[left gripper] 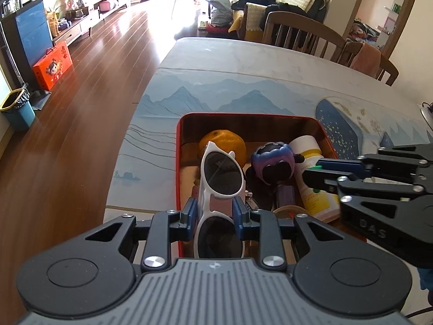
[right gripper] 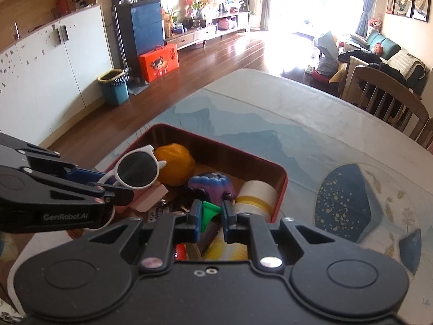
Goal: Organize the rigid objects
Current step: 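Lower and release the sunglasses with the left tool while the right tool releases the green object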
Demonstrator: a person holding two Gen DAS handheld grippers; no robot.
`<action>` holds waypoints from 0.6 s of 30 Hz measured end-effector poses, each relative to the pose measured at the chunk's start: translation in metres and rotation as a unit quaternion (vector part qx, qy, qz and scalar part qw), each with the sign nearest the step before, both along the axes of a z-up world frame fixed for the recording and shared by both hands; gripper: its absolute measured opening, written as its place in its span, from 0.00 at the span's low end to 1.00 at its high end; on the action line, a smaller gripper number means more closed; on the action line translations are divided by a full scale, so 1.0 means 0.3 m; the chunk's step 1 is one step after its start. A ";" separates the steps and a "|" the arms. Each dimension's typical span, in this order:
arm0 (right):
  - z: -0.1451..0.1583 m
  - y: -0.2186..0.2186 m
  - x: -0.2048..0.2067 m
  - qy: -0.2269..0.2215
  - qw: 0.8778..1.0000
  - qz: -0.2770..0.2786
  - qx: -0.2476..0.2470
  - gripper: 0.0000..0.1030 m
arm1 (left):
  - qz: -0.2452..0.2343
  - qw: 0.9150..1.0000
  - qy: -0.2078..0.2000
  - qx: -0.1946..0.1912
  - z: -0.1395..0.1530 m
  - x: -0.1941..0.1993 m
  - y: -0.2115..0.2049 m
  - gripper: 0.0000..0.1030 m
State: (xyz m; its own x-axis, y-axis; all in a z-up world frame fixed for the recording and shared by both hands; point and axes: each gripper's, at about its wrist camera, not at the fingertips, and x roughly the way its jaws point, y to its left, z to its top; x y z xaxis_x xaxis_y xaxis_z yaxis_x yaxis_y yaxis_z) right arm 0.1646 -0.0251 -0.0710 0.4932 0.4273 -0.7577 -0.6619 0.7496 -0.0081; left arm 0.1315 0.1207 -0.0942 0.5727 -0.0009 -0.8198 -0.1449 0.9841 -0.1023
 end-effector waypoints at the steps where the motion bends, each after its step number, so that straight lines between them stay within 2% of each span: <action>1: -0.008 0.005 0.003 0.002 1.000 -0.001 -0.001 0.14 | -0.002 1.000 0.000 -0.001 -0.003 0.002 0.002 0.25; 10: -0.045 0.021 0.006 0.017 1.000 0.002 -0.010 0.15 | -0.019 1.000 0.015 -0.015 -0.031 0.006 0.000 0.25; 18: -0.027 0.007 -0.008 0.023 1.000 -0.006 0.003 0.22 | -0.020 1.000 0.019 -0.014 -0.039 -0.005 -0.001 0.25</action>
